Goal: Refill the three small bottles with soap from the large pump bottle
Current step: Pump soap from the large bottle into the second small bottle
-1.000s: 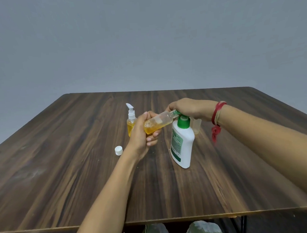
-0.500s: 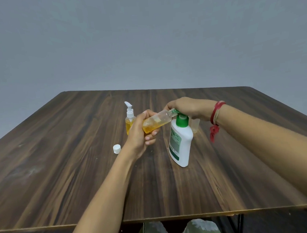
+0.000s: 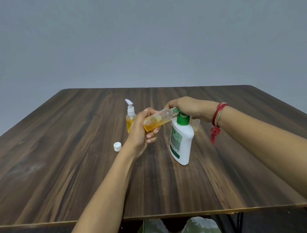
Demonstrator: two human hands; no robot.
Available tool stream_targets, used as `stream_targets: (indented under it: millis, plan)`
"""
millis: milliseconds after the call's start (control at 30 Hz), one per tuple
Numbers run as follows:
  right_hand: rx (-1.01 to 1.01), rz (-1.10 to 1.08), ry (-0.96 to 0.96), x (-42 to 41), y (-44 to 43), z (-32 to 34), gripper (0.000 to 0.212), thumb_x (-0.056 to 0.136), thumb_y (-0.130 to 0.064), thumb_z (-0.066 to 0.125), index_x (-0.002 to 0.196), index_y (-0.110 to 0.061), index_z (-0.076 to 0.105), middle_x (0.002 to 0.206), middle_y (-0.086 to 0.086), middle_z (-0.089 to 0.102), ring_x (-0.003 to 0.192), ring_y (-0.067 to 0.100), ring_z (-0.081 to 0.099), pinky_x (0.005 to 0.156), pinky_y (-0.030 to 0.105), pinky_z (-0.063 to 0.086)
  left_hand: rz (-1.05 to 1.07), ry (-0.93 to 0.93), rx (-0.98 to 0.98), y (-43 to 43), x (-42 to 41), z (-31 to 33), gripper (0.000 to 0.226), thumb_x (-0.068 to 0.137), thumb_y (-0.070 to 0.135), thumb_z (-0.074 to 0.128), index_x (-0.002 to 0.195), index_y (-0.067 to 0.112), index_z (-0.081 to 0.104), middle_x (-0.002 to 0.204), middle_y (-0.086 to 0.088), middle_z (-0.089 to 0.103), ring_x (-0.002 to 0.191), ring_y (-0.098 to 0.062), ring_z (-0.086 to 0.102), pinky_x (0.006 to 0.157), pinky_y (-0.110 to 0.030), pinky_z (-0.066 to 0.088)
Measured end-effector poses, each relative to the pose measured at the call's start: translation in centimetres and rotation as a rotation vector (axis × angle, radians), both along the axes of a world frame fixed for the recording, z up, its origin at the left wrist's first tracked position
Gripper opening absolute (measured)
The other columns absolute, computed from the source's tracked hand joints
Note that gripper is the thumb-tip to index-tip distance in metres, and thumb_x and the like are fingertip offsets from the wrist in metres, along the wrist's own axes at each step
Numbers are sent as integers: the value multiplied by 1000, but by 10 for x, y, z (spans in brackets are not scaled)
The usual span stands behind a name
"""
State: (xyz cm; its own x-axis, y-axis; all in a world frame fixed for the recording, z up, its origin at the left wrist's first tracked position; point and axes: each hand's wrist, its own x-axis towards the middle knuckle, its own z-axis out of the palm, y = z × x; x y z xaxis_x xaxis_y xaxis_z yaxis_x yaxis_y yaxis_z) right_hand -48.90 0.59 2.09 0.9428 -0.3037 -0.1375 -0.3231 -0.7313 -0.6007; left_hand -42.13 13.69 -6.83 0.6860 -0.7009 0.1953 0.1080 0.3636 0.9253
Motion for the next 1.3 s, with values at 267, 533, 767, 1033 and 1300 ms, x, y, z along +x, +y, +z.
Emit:
stream_targets:
  millis: [267, 533, 767, 1033, 1300]
  plan:
    - [2, 2, 14, -1, -2, 1, 28, 96, -11, 34, 101, -19, 61, 79, -3, 56, 64, 7, 47, 54, 17, 37, -5, 11, -2, -1, 0, 0, 41, 102, 30, 23, 78, 12, 51, 49, -3, 41, 33, -5, 23, 33, -14, 18]
    - [-13, 8, 29, -2, -1, 3, 27, 97, -10, 34, 101, -19, 59, 74, -5, 54, 63, 6, 47, 47, 14, 37, -8, 22, -14, -3, 0, -1, 42, 103, 30, 24, 76, 11, 51, 48, -3, 42, 33, -5, 25, 32, -14, 20]
    - [-4, -1, 44, 0, -4, 1, 27, 96, -12, 33, 98, -21, 59, 73, -7, 55, 64, 7, 45, 64, 24, 38, -8, 25, -32, -4, 1, -1, 45, 102, 31, 24, 73, 13, 52, 47, -3, 42, 33, -5, 24, 32, -13, 21]
    - [12, -10, 26, 0, -5, -2, 29, 96, -12, 34, 100, -23, 60, 78, -5, 54, 72, 12, 47, 69, 27, 38, -7, 33, -33, -5, 1, -3, 46, 103, 31, 24, 72, 12, 52, 48, -3, 42, 33, -5, 25, 31, -14, 21]
    - [7, 2, 35, 3, -9, -3, 28, 95, -13, 34, 97, -23, 60, 76, -5, 55, 71, 13, 47, 71, 28, 37, -3, 49, -33, -4, -1, 0, 48, 103, 32, 23, 70, 14, 52, 47, -3, 41, 33, -5, 23, 31, -13, 20]
